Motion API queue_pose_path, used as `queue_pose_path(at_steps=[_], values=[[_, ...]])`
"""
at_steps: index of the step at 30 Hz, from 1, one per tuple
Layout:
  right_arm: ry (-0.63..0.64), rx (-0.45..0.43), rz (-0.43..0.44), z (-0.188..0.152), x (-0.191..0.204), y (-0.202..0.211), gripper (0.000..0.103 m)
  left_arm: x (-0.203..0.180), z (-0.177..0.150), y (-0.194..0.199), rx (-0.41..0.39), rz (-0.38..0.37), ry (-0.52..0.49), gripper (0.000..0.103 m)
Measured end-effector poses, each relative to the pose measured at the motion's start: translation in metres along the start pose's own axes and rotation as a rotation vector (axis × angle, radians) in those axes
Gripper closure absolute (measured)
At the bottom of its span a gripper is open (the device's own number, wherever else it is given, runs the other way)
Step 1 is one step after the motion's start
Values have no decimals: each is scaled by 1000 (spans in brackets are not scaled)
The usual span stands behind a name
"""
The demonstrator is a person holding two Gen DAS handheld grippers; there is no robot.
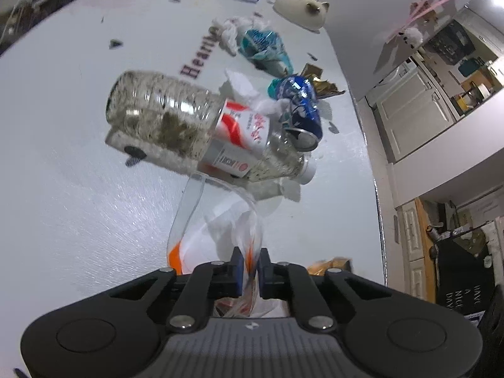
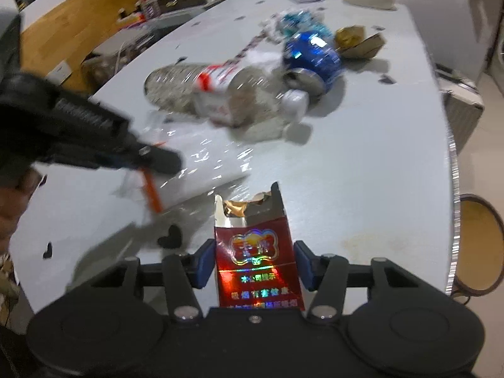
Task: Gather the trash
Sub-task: 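Grasp the clear plastic bag with the left tool while the right tool grasps the red cigarette box, then carry the bag with the left tool while the right tool carries the box to the bin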
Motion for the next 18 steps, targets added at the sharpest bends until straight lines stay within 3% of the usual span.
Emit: queue_pose_path(at_steps=[10,18], values=[[-48,-138,-39,31,-9,54,49,-15,-2,51,-125,98,-129,96],[-73,-197,-107,43,-9,92,49,-28,-6,90,-222,151,-190,96]])
Point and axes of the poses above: each gripper's, at about its wrist camera, not at the fingertips, and y roughly against the way its jaws point, x to its left, z to its top, the point moved 8 cm from there along -y, roughly the way its jaws point, and after that the axes turned 10 degrees about z, right-handed, at the moved point
